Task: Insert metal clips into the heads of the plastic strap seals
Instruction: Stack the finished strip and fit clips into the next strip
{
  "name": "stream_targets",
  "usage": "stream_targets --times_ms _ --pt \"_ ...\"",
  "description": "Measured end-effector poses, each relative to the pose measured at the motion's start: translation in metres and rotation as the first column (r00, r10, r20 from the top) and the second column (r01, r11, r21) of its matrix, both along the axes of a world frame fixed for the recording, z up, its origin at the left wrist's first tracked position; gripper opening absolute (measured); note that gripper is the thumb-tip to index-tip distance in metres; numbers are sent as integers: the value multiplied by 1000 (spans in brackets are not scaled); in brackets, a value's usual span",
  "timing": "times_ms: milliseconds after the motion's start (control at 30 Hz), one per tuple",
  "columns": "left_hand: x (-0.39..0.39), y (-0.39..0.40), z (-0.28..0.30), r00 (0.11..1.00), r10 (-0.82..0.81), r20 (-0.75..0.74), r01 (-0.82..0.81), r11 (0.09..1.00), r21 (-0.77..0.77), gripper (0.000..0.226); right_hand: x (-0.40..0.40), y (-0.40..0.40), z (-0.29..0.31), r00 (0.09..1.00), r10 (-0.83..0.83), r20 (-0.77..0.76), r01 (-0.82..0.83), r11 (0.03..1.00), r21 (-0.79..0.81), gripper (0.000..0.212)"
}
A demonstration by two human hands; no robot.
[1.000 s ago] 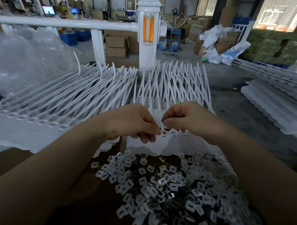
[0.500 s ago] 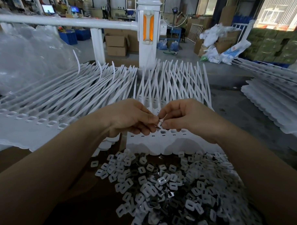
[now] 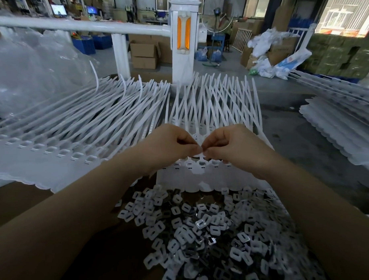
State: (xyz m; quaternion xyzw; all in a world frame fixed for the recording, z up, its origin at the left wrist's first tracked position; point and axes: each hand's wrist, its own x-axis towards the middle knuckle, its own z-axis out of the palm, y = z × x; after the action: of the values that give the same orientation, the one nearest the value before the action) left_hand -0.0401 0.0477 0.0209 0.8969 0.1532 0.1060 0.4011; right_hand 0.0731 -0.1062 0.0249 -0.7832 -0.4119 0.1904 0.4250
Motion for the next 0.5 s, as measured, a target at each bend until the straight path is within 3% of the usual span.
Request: stream_targets --times_ms 367,500 --pt "7 -4 -5 999 26 -31 -29 995 -99 13 -3 0 1 999 25 41 -25 1000 -6 16" --pt "11 -9 -6 993 65 -100 -79 986 -144 13 1 0 -4 992 -83 96 88 995 -46 8"
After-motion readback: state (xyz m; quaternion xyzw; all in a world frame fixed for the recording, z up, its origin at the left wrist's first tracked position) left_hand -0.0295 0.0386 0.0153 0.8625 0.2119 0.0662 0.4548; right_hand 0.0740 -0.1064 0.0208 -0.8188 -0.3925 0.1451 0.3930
